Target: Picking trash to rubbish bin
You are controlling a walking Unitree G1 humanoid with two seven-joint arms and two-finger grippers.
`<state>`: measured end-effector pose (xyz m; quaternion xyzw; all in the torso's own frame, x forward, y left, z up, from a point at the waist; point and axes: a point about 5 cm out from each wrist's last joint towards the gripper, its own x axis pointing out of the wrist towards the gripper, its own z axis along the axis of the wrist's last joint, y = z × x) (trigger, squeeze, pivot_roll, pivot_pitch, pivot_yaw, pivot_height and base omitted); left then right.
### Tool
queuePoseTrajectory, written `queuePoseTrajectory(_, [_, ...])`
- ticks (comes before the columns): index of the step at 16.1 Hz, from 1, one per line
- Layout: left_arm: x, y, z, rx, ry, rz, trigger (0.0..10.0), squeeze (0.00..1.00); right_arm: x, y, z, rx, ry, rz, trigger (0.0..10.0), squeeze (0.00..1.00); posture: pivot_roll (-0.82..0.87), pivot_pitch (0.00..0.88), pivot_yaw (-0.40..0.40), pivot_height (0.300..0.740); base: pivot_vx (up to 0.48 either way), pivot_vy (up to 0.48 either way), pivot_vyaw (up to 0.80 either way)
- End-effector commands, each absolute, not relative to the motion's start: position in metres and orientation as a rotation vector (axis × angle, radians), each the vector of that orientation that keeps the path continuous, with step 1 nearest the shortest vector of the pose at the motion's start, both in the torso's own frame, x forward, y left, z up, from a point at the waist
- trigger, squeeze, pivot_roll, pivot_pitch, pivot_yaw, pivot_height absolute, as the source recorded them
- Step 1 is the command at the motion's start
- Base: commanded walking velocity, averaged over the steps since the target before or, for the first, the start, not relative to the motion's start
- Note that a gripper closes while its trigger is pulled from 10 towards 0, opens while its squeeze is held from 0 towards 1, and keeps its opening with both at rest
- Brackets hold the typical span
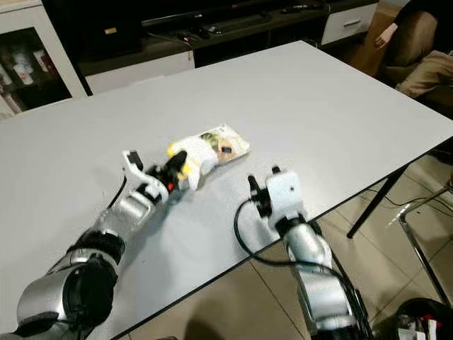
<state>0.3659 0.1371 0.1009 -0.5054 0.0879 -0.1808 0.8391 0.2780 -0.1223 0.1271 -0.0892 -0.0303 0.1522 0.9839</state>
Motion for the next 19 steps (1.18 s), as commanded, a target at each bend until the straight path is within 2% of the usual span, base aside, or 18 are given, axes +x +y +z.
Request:
queuePoseTrajectory(1, [0.375, 0.138, 0.121, -1.077, 0.116, -0.420, 0.0, 0.00, 0.280, -0.122, 0.136, -0.177, -0.090, 0.312, 10.0, 0.00, -0.04, 0.000, 0.033, 0.740, 0.000, 0.000, 0.00])
queuePoseTrajectory(4, [0.381, 0.144, 0.137, -1.118, 0.006, -0.363, 0.0, 0.00, 0.284, -0.121, 0.136, -0.155, -0.105, 0.302, 10.0, 0.00, -0.05, 0.000, 0.049, 0.740, 0.000, 0.000, 0.00])
queuePoseTrajectory(6, [0.379, 0.151, 0.142, -1.071, -0.069, -0.296, 0.0, 0.00, 0.279, -0.122, 0.133, -0.157, -0.087, 0.294, 10.0, 0.00, -0.04, 0.000, 0.037, 0.740, 0.000, 0.000, 0.00])
queuePoseTrajectory(7, [0.377, 0.153, 0.148, -1.012, -0.109, -0.288, 0.0, 0.00, 0.278, -0.123, 0.135, -0.138, -0.086, 0.284, 10.0, 0.00, -0.03, 0.000, 0.029, 0.740, 0.000, 0.000, 0.00])
queuePoseTrajectory(9, [0.355, 0.161, 0.148, -0.730, -0.104, -0.292, 0.0, 0.00, 0.273, -0.120, 0.132, -0.146, -0.081, 0.298, 10.0, 0.00, -0.03, 0.000, 0.014, 0.740, 0.000, 0.000, 0.00])
queuePoseTrajectory(10, [0.340, 0.162, 0.146, -0.643, -0.102, -0.288, 0.0, 0.00, 0.272, -0.121, 0.131, -0.133, -0.077, 0.287, 10.0, 0.00, -0.01, 0.000, 0.005, 0.740, 0.000, 0.000, 0.00])
queuePoseTrajectory(11, [0.324, 0.166, 0.145, -0.572, -0.104, -0.266, 5.5, 0.00, 0.272, -0.122, 0.128, -0.101, -0.056, 0.275, 10.0, 0.00, -0.01, 0.000, -0.003, 0.740, 0.000, 0.000, 0.00])
queuePoseTrajectory(12, [0.312, 0.175, 0.142, -0.563, -0.075, -0.197, 10.0, 0.00, 0.272, -0.123, 0.129, -0.049, -0.053, 0.265, 10.0, 0.00, -0.02, 0.000, -0.003, 0.740, 0.000, 0.000, -0.61])
queuePoseTrajectory(13, [0.302, 0.183, 0.139, -0.569, -0.065, -0.134, 10.0, 0.00, 0.270, -0.124, 0.130, -0.042, -0.053, 0.264, 10.0, 0.00, -0.02, 0.000, -0.004, 0.740, 0.000, 0.000, -0.80])
queuePoseTrajectory(14, [0.294, 0.186, 0.138, -0.494, -0.064, -0.133, 10.0, 0.00, 0.268, -0.126, 0.129, -0.051, -0.051, 0.264, 10.0, 0.00, -0.02, 0.000, -0.006, 0.740, 0.000, 0.000, -0.80])
queuePoseTrajectory(16, [0.286, 0.178, 0.136, -0.426, -0.032, -0.150, 10.0, 0.00, 0.266, -0.130, 0.126, -0.071, -0.037, 0.262, 10.0, 0.00, -0.01, 0.000, -0.020, 0.740, 0.000, 0.000, -0.80])
queuePoseTrajectory(18, [0.279, 0.167, 0.134, -0.212, -0.011, -0.157, 10.0, 0.00, 0.266, -0.129, 0.123, -0.072, -0.018, 0.262, 10.0, 0.00, 0.00, 0.000, -0.036, 0.740, 0.000, 0.000, -0.80])
queuePoseTrajectory(19, [0.278, 0.165, 0.132, -0.186, -0.003, -0.145, 10.0, 0.00, 0.266, -0.129, 0.120, -0.069, -0.006, 0.258, 10.0, 0.00, 0.00, 0.000, -0.042, 0.740, 0.000, 0.000, -0.80])
